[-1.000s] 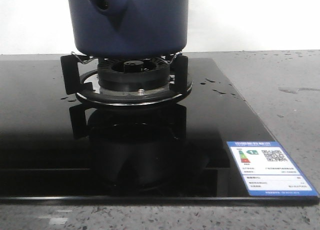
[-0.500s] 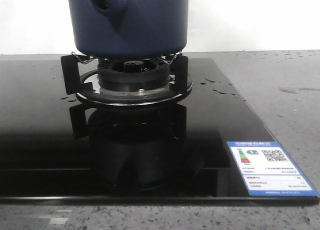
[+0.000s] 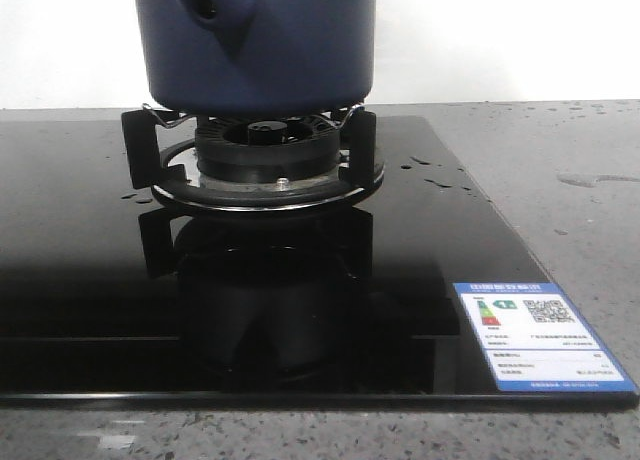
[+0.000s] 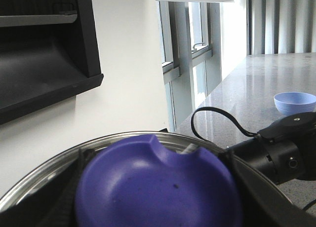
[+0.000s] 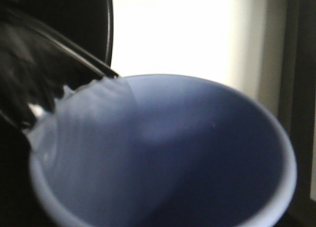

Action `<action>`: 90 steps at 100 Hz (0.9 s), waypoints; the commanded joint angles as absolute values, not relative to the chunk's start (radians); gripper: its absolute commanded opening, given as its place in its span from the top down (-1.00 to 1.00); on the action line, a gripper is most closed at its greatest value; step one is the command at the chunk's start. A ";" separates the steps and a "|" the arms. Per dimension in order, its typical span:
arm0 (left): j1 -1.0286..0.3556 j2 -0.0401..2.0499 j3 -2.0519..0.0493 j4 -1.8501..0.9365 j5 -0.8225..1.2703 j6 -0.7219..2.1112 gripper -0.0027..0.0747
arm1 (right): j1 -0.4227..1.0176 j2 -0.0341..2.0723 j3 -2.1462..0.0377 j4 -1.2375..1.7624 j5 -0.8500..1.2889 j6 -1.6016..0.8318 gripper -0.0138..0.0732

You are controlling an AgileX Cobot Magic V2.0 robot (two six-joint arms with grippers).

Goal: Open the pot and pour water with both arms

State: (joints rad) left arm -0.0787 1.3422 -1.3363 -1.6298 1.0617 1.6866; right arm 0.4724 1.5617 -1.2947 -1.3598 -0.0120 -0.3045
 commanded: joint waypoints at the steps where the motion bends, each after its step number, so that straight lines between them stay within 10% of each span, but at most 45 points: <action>1: -0.080 1.308 -1.372 -1.742 1.073 1.679 0.28 | 0.473 1.519 -1.328 -1.372 -0.022 -0.312 0.05; 90: -0.080 1.308 -1.372 -1.738 1.073 1.679 0.28 | 0.475 1.519 -1.373 -1.681 -0.036 -0.245 0.05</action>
